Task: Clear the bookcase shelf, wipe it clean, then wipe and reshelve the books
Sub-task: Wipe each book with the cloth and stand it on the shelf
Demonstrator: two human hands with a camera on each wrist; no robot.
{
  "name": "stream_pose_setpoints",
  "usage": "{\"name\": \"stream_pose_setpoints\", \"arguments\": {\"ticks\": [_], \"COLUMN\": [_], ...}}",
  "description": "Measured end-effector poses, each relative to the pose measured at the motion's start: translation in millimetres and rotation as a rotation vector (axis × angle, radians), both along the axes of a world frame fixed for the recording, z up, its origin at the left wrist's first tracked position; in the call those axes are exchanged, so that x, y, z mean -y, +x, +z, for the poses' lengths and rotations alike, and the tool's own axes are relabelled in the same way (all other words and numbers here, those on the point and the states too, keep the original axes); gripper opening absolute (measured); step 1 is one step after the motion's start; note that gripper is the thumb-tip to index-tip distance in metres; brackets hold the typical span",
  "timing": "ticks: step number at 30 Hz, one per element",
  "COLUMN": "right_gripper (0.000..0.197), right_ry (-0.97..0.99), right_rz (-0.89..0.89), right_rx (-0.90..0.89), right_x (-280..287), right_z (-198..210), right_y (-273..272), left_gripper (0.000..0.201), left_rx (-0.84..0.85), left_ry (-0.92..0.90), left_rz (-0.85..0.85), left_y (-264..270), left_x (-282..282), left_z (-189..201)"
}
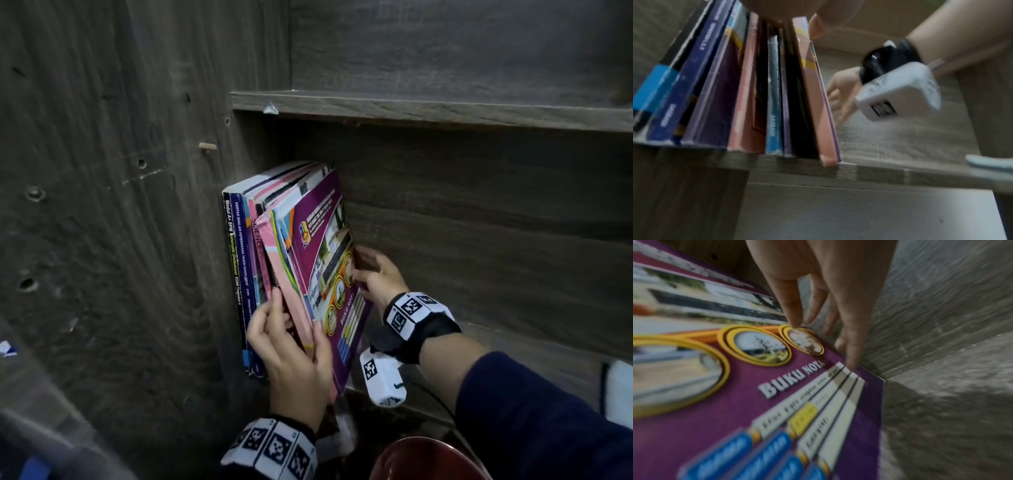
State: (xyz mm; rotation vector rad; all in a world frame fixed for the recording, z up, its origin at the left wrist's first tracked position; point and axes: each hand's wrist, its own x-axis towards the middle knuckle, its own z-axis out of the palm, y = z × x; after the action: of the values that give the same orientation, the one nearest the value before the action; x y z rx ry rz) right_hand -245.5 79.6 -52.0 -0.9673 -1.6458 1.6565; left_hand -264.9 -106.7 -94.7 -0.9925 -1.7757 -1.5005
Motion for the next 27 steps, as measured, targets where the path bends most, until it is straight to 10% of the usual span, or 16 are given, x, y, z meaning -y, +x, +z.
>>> {"name": "stream_pose_setpoints", "arguments": {"ticks": [6,11,27], "right_gripper": [0.055,0.072,0.066], "right_ry": [-0.078,-0.329,-0.155], "right_rz": [0.103,0.207,0.264], "right_rx": [0.367,0.306,0.291], "right_x": [19.7,43.1,61.9], "right_z": [-36.8,-31.7,-12.0], "right_y": [13.4,12.9,12.7], "left_gripper": [0.081,0.088,0.083], "left_rx": [-0.128,-0.234,-0.232], "left_ry": [-0.216,-0.252,-0.247], "left_rz": [0.156,0.203,0.221], "left_y": [0.5,-26.5,-28.7], "left_x": [-16.1,-25.6,-16.2], "left_z": [-14.2,-14.7,-4.3]}}
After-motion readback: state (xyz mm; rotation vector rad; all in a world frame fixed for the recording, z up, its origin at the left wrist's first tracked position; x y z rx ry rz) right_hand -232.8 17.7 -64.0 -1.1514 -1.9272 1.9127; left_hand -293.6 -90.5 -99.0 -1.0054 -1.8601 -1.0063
